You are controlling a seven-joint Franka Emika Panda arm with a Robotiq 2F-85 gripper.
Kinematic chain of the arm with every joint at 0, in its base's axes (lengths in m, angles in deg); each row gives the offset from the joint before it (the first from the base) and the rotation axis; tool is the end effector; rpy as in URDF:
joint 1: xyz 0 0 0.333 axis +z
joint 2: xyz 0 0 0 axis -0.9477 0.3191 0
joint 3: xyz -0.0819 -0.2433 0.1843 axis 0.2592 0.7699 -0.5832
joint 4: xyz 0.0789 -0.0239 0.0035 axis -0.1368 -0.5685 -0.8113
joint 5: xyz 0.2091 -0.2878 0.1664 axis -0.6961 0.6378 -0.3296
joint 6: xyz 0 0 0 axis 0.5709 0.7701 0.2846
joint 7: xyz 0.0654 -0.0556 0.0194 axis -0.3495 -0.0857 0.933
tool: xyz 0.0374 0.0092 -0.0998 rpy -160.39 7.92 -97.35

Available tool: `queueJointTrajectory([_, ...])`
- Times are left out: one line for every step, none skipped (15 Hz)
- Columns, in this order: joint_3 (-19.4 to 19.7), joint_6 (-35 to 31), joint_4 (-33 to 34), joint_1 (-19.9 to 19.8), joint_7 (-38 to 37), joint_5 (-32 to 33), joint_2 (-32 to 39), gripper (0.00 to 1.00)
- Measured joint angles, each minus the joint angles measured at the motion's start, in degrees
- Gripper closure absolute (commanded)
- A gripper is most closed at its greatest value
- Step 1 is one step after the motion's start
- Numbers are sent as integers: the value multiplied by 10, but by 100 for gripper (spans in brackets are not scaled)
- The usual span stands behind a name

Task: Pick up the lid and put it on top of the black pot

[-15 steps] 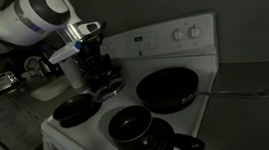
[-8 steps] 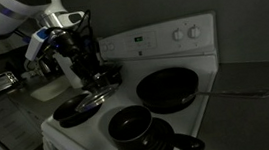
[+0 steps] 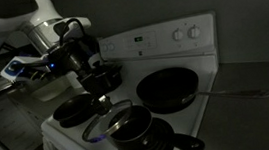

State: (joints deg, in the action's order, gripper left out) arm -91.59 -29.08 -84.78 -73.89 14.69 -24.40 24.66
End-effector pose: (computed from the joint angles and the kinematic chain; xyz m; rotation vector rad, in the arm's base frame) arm 0.3828 -0.0049 0.4533 2.6827 -0.9012 0.1139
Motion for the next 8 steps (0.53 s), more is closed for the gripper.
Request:
queueJointTrajectory([0,-20,-15,-10,-24,9,-10,86])
queueJointTrajectory([0,-40,-26,-21,-47,19,-17,86])
queueJointTrajectory([0,-61,-36,-32,-67,28,-22,86])
queueJointTrajectory([0,-85,-44,-43,-83,36,-23,86])
queueJointTrajectory([0,-108,-52,-52,-94,41,-23,86])
queueJointTrajectory([1,-135,-59,-61,-102,43,-23,86])
queueJointTrajectory([3,-163,-67,-67,-107,43,-23,86])
queueJointTrajectory([6,-193,-73,-71,-110,39,-23,86])
